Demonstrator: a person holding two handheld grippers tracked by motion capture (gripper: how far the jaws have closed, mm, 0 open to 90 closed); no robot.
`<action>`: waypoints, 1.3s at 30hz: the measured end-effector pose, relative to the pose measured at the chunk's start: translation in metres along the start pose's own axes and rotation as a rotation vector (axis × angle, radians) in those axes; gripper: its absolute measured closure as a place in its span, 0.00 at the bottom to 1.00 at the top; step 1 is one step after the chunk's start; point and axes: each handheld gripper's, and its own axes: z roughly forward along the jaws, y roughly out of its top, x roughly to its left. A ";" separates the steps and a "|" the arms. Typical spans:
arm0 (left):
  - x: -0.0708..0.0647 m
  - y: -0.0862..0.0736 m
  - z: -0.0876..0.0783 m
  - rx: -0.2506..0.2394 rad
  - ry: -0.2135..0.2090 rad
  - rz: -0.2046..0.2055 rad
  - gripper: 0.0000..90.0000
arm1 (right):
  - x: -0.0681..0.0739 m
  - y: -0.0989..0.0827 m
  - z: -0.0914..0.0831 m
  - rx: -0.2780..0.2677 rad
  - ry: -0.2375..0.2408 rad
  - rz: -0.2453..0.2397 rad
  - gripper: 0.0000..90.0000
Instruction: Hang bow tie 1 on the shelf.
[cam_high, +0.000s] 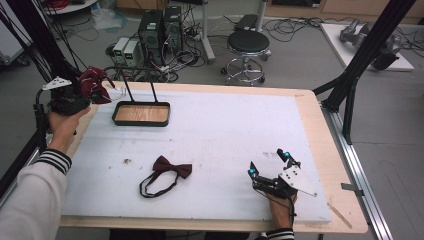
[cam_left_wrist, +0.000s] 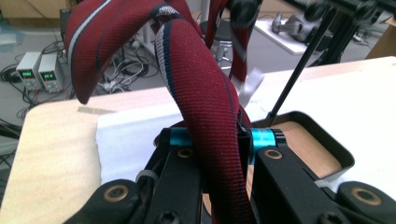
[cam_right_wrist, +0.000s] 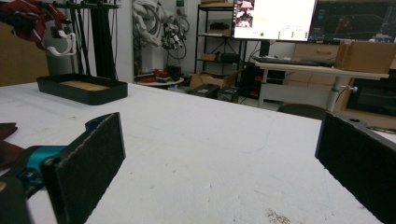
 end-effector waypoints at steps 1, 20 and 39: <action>0.000 -0.002 0.000 0.000 -0.001 -0.002 0.96 | 0.000 0.000 0.000 -0.003 0.000 -0.001 0.01; -0.005 -0.007 0.002 0.030 -0.031 -0.027 0.36 | -0.002 -0.001 -0.001 -0.011 -0.003 0.016 0.01; -0.015 -0.020 -0.030 -0.092 0.004 0.072 0.11 | -0.001 -0.001 -0.001 -0.008 -0.001 0.010 0.01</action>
